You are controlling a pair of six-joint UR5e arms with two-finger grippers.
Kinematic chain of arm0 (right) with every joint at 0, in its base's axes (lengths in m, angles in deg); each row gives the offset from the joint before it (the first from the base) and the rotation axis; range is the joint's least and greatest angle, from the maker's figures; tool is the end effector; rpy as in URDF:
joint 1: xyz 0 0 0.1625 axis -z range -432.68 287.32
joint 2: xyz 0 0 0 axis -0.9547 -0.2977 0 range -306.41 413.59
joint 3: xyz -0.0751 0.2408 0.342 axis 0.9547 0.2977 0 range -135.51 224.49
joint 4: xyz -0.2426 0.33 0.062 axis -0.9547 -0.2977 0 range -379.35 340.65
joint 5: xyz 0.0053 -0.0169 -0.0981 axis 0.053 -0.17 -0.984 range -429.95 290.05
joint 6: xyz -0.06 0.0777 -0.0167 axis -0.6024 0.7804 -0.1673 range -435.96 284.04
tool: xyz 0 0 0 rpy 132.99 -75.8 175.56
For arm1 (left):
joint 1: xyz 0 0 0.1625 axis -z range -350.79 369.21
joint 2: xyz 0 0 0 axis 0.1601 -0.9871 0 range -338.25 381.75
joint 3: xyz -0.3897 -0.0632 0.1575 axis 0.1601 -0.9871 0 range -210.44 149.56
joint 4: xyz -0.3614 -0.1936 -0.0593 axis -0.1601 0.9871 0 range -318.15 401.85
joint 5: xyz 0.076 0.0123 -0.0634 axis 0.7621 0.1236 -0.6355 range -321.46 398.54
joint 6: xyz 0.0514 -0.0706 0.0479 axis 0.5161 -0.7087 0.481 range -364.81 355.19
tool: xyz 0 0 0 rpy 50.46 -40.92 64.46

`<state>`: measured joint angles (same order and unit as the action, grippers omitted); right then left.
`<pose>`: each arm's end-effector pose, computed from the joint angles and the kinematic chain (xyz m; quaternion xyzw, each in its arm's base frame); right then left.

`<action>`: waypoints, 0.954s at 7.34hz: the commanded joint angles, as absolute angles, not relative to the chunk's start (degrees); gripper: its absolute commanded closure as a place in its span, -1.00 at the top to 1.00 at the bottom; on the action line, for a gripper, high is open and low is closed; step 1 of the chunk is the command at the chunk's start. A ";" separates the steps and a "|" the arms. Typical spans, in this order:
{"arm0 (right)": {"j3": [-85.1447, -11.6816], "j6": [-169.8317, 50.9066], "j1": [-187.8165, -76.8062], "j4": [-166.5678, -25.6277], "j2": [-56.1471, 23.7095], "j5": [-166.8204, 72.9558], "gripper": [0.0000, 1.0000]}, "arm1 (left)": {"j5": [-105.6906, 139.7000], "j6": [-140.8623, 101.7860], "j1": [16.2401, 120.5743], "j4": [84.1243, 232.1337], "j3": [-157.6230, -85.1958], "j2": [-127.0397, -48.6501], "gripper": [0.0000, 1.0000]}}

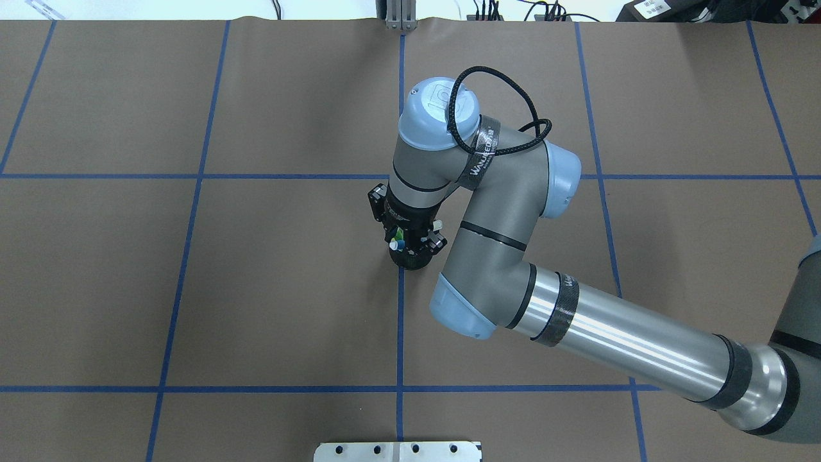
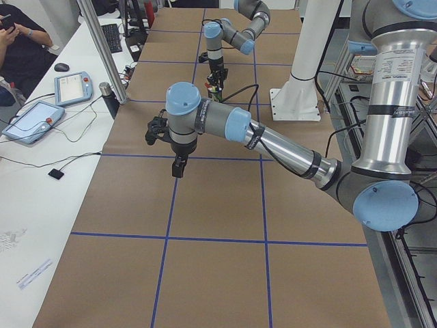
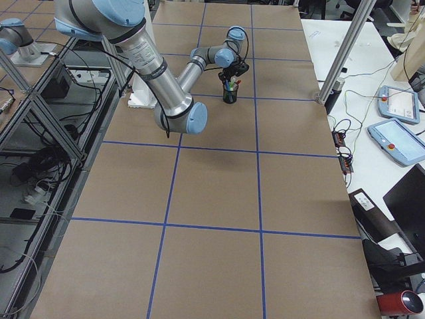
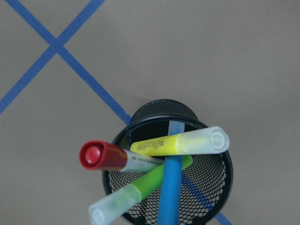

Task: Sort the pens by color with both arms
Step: 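Lower the right gripper onto the blue marker in the cup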

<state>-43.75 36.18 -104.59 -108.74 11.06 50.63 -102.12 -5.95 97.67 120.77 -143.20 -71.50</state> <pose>-0.5657 -0.4497 0.1561 -0.2093 -0.3987 0.3106 0.8371 -0.0430 -0.4906 0.4502 0.1074 0.4268 0.0587 0.8960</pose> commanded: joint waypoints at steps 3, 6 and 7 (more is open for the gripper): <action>-44.97 36.10 -104.58 -109.69 10.44 50.81 -0.21 | -102.09 -5.95 97.72 120.78 -143.20 -71.50 1.00; -46.74 36.10 -104.58 -110.67 9.47 50.72 -0.31 | -102.09 -5.95 97.63 120.78 -143.12 -71.50 1.00; -46.65 36.10 -104.58 -110.67 9.38 50.72 -0.30 | -102.09 -5.95 97.63 120.78 -143.12 -71.50 1.00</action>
<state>-46.59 36.10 -104.60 -110.61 9.53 50.75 -102.09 -5.95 97.66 120.78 -143.15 -71.50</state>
